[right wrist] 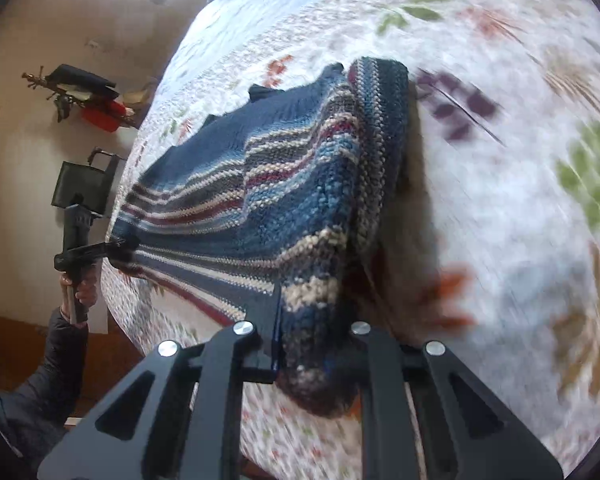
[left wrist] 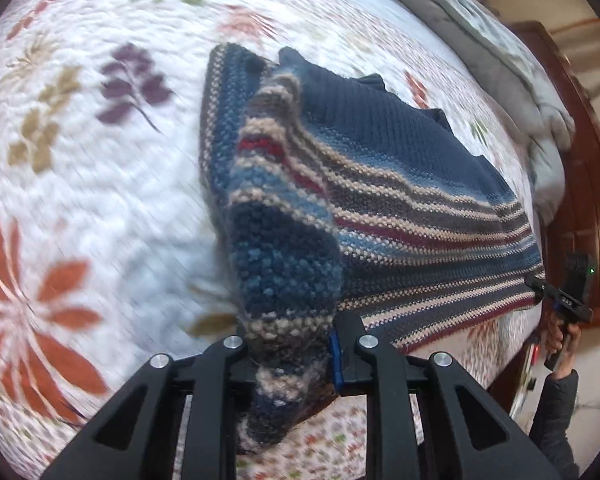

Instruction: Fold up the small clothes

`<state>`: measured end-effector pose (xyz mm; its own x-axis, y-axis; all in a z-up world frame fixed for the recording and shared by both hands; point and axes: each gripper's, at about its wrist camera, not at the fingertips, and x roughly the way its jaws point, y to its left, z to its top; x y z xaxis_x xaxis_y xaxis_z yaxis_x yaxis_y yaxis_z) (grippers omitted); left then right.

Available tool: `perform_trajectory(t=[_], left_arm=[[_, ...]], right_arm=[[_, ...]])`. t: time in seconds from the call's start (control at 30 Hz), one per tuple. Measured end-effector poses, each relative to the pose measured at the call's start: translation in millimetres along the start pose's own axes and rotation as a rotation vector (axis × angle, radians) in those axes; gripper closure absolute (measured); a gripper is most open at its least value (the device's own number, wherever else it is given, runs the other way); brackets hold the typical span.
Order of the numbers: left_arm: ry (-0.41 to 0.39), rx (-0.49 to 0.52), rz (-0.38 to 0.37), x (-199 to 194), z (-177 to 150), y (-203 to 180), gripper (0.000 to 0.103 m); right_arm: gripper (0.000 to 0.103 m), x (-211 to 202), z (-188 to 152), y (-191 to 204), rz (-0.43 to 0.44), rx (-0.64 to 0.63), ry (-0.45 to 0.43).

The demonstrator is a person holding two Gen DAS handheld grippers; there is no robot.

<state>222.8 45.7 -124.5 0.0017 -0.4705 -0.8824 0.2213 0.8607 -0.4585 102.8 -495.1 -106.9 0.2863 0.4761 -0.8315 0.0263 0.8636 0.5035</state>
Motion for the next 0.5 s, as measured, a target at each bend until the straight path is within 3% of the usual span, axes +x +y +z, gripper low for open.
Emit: perform_trajectory(t=[0.2, 0.33, 0.5], left_arm=[[-0.022, 0.107, 0.082, 9, -44, -42, 0.081], [-0.023, 0.146, 0.138, 23, -68, -47, 0.080], [-0.038, 0.040, 0.106, 54, -66, -33, 0.079]], right_arm=[[0.089, -17, -61, -17, -0.051, 0.012, 0.020], [0.089, -11, -80, -30, -0.069, 0.039, 0.018], [0.089, 26, -81, -50, -0.102, 0.109, 0.035]])
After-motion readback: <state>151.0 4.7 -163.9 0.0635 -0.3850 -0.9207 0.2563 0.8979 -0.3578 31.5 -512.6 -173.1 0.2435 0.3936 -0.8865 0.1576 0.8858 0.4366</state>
